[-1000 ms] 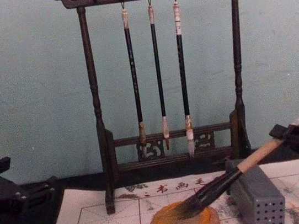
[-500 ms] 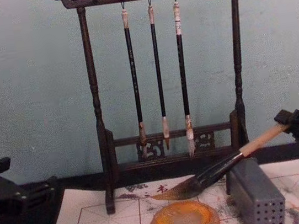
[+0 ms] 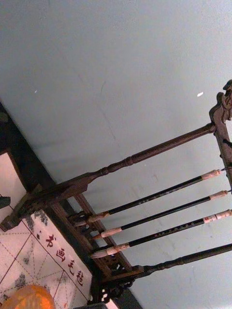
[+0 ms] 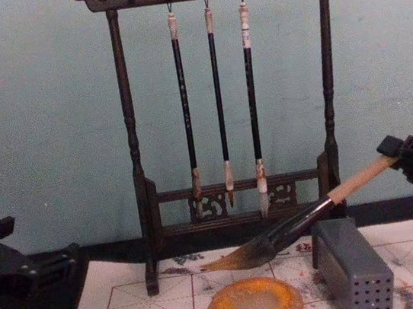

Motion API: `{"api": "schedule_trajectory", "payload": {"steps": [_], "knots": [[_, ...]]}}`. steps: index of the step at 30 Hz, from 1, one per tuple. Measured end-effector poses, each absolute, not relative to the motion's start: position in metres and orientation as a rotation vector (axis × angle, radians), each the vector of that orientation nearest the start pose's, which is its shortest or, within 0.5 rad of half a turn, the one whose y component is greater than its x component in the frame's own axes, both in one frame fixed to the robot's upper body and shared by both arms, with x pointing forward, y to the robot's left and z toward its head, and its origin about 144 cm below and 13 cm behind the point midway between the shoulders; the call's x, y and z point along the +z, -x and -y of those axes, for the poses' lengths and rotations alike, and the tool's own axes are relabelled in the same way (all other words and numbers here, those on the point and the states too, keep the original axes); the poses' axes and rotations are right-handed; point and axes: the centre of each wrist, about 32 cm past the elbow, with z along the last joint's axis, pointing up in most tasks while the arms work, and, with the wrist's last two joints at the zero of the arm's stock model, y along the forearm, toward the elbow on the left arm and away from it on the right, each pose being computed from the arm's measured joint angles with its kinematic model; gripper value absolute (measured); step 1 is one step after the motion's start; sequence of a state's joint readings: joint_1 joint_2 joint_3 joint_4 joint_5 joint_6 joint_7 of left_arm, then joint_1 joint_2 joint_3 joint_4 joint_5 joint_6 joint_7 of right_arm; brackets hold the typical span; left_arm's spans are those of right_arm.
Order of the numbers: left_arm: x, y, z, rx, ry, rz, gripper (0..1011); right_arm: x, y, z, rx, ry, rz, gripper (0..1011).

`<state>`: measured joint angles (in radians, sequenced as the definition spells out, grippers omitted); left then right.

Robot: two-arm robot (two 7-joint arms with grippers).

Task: Pick up the brush from the inkstone, write on the paper, then place the brush back to its original position.

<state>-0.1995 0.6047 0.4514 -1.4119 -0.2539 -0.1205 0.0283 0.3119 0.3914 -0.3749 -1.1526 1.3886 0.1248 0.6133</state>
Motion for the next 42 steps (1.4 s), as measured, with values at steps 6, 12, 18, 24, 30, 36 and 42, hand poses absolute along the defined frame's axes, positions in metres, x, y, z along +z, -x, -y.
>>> {"api": "schedule_trajectory", "payload": {"steps": [6, 12, 18, 24, 30, 36, 42], "knots": [[1.14, -0.489, -0.31, 1.248, -0.304, 0.285, 1001, 1.122, -0.524, 0.294, -0.737, -0.595, -0.752, 182], [1.14, -0.489, -0.31, 1.248, -0.304, 0.285, 1001, 1.132, -0.521, 0.301, -0.71, -0.565, -0.732, 182], [1.14, -0.489, -0.31, 1.248, -0.305, 0.285, 1001, 1.145, -0.517, 0.313, -0.677, -0.515, -0.698, 182], [1.14, -0.489, -0.31, 1.248, -0.305, 0.285, 1001, 1.152, -0.512, 0.321, -0.642, -0.475, -0.669, 182], [1.14, -0.489, -0.31, 1.248, -0.304, 0.285, 1001, 1.155, -0.509, 0.325, -0.608, -0.423, -0.636, 182], [1.14, -0.489, -0.31, 1.248, -0.304, 0.285, 1001, 1.158, -0.51, 0.325, -0.584, -0.363, -0.593, 182], [1.14, -0.489, -0.31, 1.248, -0.304, 0.285, 1001, 1.16, -0.512, 0.321, -0.562, -0.317, -0.548, 182]]}}
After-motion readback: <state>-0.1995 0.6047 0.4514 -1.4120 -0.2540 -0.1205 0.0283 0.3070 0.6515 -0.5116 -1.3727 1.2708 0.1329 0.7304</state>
